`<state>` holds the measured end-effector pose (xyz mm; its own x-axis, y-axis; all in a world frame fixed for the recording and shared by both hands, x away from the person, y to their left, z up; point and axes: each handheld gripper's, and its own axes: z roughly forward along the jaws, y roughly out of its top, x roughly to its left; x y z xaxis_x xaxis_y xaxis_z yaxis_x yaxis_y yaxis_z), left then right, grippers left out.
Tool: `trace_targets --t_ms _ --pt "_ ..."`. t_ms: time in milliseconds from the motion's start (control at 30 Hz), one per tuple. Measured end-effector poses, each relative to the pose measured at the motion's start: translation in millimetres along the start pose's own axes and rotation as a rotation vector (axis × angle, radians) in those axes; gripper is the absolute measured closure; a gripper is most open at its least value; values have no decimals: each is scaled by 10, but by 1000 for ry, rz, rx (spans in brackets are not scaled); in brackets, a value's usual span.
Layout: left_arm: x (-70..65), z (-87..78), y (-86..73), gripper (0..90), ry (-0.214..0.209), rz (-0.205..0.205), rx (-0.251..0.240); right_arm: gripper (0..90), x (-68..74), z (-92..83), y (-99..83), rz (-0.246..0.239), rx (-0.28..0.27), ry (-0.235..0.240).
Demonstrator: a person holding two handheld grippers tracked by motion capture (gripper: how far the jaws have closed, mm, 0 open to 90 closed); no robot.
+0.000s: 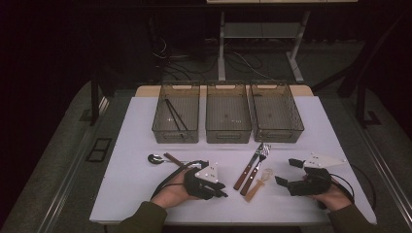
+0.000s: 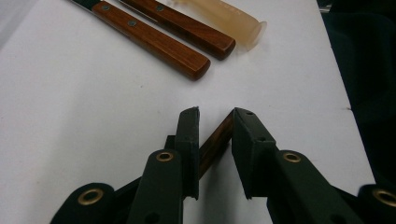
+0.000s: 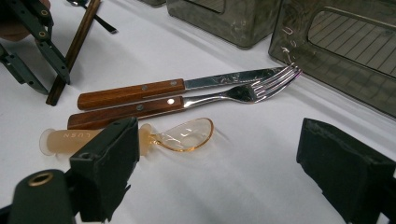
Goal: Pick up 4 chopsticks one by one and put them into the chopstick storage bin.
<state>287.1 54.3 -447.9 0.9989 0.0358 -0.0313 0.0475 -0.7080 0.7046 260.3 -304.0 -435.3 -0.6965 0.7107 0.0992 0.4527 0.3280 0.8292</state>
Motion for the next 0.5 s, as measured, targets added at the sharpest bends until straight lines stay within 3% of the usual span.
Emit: trace_targets --t_ms 200,233,467,500 --pt "25 -2 -4 734 11 -17 -7 133 0 -1 -1 -2 0 1" --pt "46 -17 -4 735 15 -2 12 133 0 -1 -1 -2 -1 2" --pt "106 -11 0 740 45 -29 8 134 2 0 0 -1 1 2" --pt "97 7 1 741 50 -55 -13 134 2 1 0 -1 1 2"
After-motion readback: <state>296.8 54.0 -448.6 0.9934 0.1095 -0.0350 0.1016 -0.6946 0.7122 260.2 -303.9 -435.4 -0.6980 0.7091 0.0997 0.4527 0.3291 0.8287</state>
